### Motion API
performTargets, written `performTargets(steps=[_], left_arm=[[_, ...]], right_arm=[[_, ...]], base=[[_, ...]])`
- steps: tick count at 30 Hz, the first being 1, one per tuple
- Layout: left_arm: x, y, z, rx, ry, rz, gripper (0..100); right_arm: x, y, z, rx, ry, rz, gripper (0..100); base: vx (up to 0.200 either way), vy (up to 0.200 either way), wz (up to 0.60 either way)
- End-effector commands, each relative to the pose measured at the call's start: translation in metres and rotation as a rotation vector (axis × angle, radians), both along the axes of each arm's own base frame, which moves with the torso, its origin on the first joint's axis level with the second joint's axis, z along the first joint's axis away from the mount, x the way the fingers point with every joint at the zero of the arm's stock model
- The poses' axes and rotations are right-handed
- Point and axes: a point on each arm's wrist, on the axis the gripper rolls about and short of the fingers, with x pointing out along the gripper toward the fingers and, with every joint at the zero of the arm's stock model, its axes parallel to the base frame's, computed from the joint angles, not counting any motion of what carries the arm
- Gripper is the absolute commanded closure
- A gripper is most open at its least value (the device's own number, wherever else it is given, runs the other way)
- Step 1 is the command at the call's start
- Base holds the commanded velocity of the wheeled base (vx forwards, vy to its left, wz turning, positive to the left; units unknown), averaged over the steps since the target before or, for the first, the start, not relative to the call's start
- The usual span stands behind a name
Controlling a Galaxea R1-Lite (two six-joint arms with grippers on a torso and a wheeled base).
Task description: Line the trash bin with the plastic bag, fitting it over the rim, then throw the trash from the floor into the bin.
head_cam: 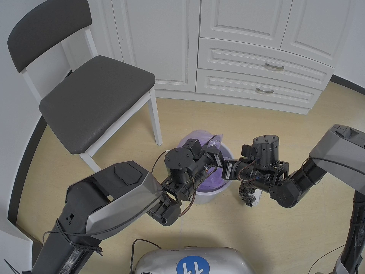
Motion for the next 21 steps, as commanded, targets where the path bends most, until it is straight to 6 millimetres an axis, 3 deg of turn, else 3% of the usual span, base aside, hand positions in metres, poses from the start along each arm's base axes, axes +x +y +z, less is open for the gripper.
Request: performTargets(steps=[1, 7, 11, 21], left_arm=[[-0.002, -0.002, 0.001, -0.007, -0.006, -0.014, 100], [-0.003, -0.003, 0.003, -0.012, -0.010, -0.014, 100], [-0.003, -0.003, 0.002, -0.012, -0.011, -0.016, 100], [0.002, -0.001, 0.001, -0.012, -0.012, -0.008, 100]], right_arm=[[0.009, 0.003, -0.022, -0.005, 0.046, -0.009, 100], [0.029, 0.010, -0.041, 0.104, 0.048, -0.050, 100], [0.042, 0.004, -0.055, 0.114, 0.041, -0.085, 100], [0.045, -0.035, -0.019, 0.092, -0.026, -0.131, 100]], base=[[0.000, 0.000, 0.00], [0.000, 0.000, 0.00], [0.000, 0.000, 0.00], [0.000, 0.000, 0.00]])
